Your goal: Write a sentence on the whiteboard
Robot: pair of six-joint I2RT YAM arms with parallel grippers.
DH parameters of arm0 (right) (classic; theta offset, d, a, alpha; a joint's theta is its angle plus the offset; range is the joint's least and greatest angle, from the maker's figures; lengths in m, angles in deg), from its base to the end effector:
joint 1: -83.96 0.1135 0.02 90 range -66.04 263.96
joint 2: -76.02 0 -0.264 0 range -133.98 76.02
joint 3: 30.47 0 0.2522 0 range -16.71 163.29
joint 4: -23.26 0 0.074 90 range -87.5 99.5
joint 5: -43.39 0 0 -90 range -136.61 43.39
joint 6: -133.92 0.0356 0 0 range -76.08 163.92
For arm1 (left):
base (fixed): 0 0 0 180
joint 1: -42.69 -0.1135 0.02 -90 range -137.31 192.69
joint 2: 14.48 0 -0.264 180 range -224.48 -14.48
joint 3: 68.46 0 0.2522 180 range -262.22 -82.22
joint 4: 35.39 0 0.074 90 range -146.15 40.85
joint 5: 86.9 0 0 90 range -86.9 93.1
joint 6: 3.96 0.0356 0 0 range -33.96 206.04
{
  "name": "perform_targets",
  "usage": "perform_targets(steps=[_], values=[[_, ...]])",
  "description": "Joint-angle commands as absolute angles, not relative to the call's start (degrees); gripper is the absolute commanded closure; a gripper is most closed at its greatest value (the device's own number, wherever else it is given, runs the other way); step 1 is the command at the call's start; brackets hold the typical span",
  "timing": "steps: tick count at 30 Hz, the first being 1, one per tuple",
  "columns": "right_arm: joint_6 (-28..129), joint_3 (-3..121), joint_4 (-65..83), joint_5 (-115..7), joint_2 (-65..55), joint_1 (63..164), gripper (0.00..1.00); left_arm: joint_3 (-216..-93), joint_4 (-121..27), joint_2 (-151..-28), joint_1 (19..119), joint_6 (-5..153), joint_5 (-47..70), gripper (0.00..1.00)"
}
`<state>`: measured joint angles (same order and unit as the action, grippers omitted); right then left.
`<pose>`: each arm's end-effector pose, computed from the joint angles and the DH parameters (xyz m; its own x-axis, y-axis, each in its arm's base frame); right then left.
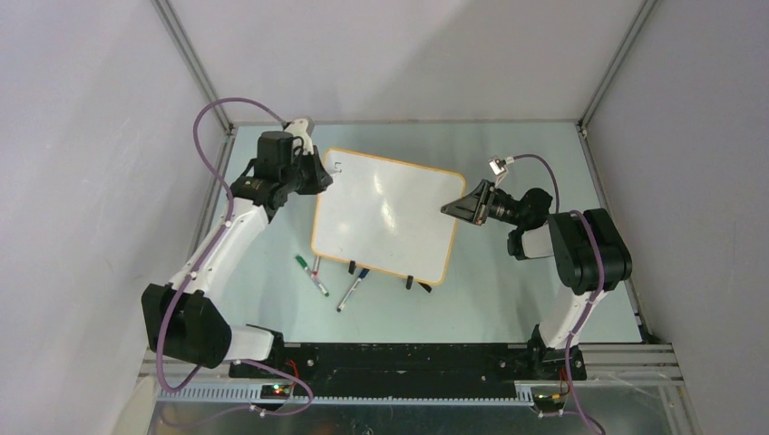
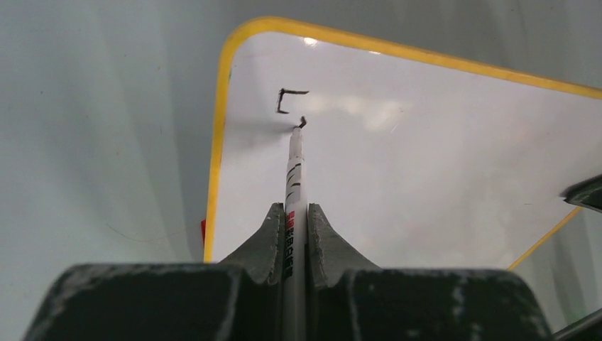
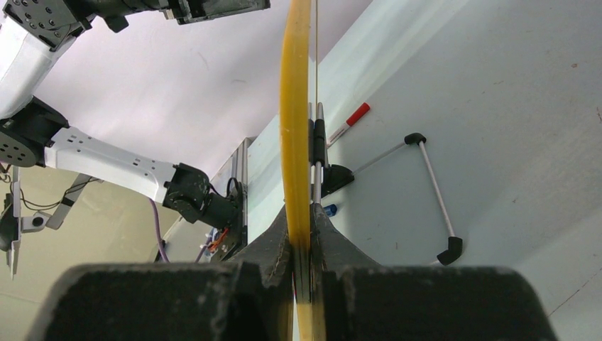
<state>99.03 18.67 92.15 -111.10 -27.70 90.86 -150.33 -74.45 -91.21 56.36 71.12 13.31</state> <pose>0.3092 0.0698 0.1865 -0.6142 0.2815 -0.7372 -0.7275 0.1601 0.6672 0.2910 -0.0773 0.3322 -0.6206 -0.1098 -0.7764 0.2232 0.9244 -0.3092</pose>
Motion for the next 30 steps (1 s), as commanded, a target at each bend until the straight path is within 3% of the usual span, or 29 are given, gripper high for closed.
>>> perform_targets(steps=[1, 14, 30], values=[[102.64, 20.2, 95.76, -113.24, -26.12, 91.25, 1.0, -152.71, -76.6, -90.81, 56.09, 72.85, 10.17, 1.0], [102.76, 20.2, 95.77, -113.24, -26.1, 91.23, 1.0, -152.65, -76.71, -89.62, 56.06, 73.21, 7.19, 1.0], [102.75, 20.2, 95.78, -113.32, -25.97, 91.17, 1.0, -145.82, -65.35, -82.24, 56.14, 72.22, 16.56, 1.0]])
